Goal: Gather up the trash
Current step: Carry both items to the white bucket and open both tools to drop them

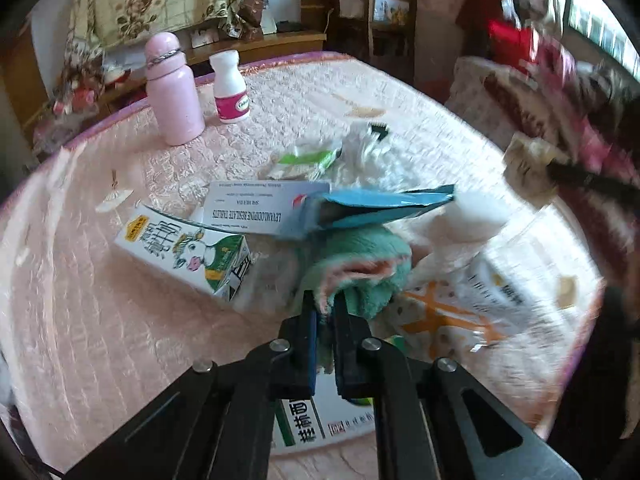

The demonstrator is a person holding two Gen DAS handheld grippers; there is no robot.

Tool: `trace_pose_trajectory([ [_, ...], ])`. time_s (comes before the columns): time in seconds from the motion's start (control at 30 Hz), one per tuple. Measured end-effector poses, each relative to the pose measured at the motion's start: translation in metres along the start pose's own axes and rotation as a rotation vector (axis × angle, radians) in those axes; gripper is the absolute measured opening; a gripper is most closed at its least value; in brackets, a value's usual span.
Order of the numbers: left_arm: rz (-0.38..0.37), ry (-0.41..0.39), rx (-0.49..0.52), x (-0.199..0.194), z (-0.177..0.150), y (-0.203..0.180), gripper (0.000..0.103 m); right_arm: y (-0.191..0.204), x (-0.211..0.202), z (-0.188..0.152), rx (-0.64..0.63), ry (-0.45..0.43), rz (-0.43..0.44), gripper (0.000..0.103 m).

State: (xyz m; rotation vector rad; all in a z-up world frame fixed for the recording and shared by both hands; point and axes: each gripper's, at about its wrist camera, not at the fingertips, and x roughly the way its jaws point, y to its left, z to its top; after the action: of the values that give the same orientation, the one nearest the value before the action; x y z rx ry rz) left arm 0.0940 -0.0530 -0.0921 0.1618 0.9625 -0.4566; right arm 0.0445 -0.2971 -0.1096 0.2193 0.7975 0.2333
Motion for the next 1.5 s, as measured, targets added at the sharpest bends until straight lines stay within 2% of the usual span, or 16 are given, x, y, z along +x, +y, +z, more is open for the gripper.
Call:
trace_pose_trajectory([
  [0.27, -0.066, -0.103, -0.011, -0.056, 0.016, -0.021, 0.007, -0.015, -0.026, -0.007, 0.021, -0.035, -0.014, 0.017],
  [0.4, -0.136, -0.155, 0.018, -0.076, 0.035, -0.049, 0.007, -0.031, -0.041, -0.011, 0.043, -0.051, -0.041, 0.017],
  [0.53, -0.198, -0.179, 0.054, -0.079, 0.056, -0.085, 0.007, -0.056, -0.058, -0.016, 0.085, -0.069, -0.079, 0.017],
  [0.73, -0.271, -0.179, 0.113, -0.06, 0.086, -0.151, 0.007, -0.098, -0.083, -0.029, 0.155, -0.089, -0.144, 0.017],
  [1.0, -0.35, -0.14, 0.141, -0.011, 0.11, -0.238, 0.007, -0.169, -0.117, -0.05, 0.257, -0.083, -0.303, 0.017],
  [1.2, -0.35, -0.085, 0.143, 0.036, 0.112, -0.293, 0.007, -0.219, -0.126, -0.067, 0.366, -0.064, -0.38, 0.017],
  [1.5, -0.36, -0.032, 0.15, 0.079, 0.106, -0.337, 0.007, -0.256, -0.123, -0.085, 0.437, -0.042, -0.452, 0.018],
])
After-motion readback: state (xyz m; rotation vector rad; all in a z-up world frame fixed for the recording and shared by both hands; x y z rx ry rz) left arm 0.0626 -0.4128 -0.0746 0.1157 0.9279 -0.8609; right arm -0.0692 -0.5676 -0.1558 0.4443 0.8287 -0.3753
